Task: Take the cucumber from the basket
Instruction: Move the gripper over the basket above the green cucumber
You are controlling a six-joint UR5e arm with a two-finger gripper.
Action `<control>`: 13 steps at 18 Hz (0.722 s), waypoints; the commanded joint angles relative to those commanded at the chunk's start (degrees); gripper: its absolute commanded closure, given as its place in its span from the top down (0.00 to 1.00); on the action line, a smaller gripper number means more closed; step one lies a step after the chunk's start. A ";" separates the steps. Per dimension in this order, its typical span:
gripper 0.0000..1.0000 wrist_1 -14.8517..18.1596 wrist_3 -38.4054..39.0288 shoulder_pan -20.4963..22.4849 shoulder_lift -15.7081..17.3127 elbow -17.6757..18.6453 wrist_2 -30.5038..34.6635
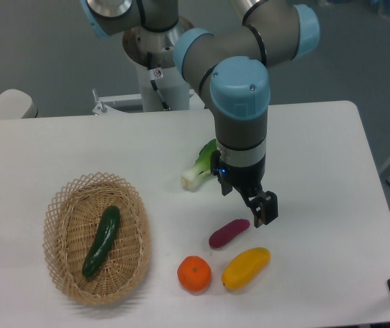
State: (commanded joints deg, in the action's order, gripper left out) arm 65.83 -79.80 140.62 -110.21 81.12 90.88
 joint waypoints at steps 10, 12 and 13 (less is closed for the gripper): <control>1.00 -0.61 14.09 -5.88 -0.79 3.59 0.35; 1.00 -0.70 23.16 -7.98 -0.62 4.74 -0.09; 1.00 -0.62 26.34 -9.56 -1.05 4.66 0.17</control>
State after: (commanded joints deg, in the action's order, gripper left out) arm 65.21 -53.47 131.06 -111.27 85.78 91.05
